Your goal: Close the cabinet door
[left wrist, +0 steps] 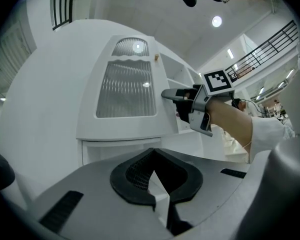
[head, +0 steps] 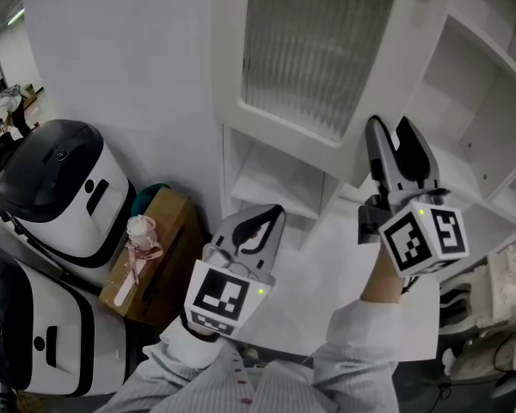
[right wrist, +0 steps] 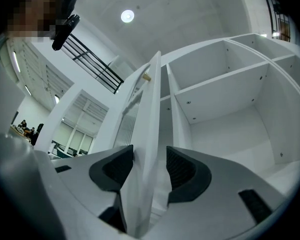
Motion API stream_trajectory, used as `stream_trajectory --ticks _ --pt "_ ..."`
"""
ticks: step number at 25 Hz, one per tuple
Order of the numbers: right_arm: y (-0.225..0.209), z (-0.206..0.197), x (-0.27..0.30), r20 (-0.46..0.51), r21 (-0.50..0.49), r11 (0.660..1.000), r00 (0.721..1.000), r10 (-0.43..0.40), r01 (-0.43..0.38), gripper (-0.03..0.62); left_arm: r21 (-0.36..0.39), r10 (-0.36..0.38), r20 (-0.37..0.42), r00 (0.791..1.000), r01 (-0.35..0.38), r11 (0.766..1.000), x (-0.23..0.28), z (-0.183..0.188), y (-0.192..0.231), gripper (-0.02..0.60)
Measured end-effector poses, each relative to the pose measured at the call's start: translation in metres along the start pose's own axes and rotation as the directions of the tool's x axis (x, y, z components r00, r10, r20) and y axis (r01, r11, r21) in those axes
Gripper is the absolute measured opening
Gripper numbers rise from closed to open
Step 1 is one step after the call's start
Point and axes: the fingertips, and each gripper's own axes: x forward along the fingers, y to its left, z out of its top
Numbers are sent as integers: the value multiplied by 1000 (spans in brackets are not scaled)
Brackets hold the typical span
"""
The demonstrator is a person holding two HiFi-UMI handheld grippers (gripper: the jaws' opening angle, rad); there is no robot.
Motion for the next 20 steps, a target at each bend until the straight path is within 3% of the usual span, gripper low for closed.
stream_trajectory --ticks 20 --pt "-31 -15 29 15 68 996 999 50 -50 186 -5 43 -11 999 -44 999 40 -5 6 11"
